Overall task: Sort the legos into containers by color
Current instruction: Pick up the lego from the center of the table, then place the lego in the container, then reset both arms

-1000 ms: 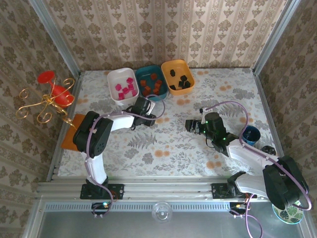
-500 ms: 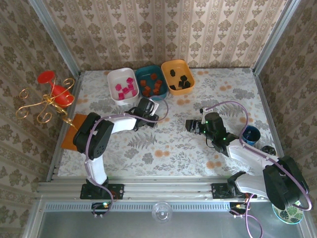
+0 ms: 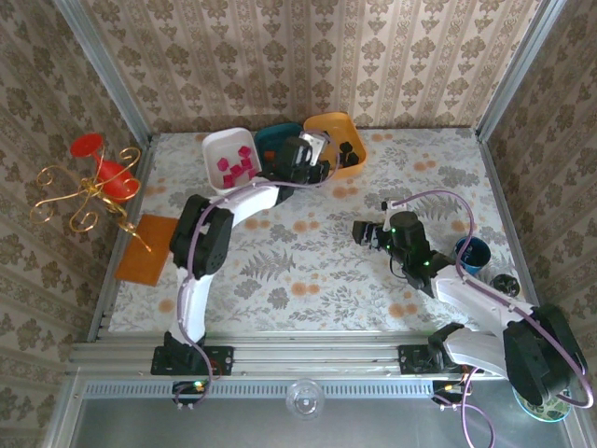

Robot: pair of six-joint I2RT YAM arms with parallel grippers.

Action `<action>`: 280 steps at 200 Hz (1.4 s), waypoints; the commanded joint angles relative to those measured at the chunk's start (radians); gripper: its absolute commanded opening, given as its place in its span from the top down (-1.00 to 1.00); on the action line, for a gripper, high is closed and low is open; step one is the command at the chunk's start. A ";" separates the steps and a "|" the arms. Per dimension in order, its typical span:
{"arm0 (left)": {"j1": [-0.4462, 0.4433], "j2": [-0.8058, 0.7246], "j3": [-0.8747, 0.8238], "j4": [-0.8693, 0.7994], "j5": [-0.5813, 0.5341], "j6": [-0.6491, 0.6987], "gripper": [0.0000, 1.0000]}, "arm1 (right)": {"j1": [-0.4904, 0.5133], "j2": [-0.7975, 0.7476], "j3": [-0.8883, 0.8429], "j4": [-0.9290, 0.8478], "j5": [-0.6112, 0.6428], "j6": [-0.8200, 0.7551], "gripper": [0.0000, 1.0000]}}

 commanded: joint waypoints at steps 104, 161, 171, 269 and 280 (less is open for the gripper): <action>0.043 0.212 0.607 -0.375 0.075 -0.018 -0.41 | 0.004 -0.025 -0.001 -0.009 0.056 -0.016 -0.62; 0.034 -0.297 -0.172 -0.027 0.053 -0.011 -0.45 | 0.004 -0.035 -0.001 -0.015 0.070 -0.064 -0.62; 0.036 -0.393 -0.322 0.045 0.021 -0.017 -0.46 | 0.004 -0.044 -0.002 -0.010 0.064 -0.079 -0.62; 0.144 -1.094 -1.202 0.205 -0.335 -0.025 -0.78 | 0.001 -0.294 -0.121 0.035 0.395 -0.163 -0.76; 0.193 -1.151 -1.237 0.191 -0.343 -0.023 -0.82 | -0.004 -0.326 -0.138 0.049 0.449 -0.181 -0.82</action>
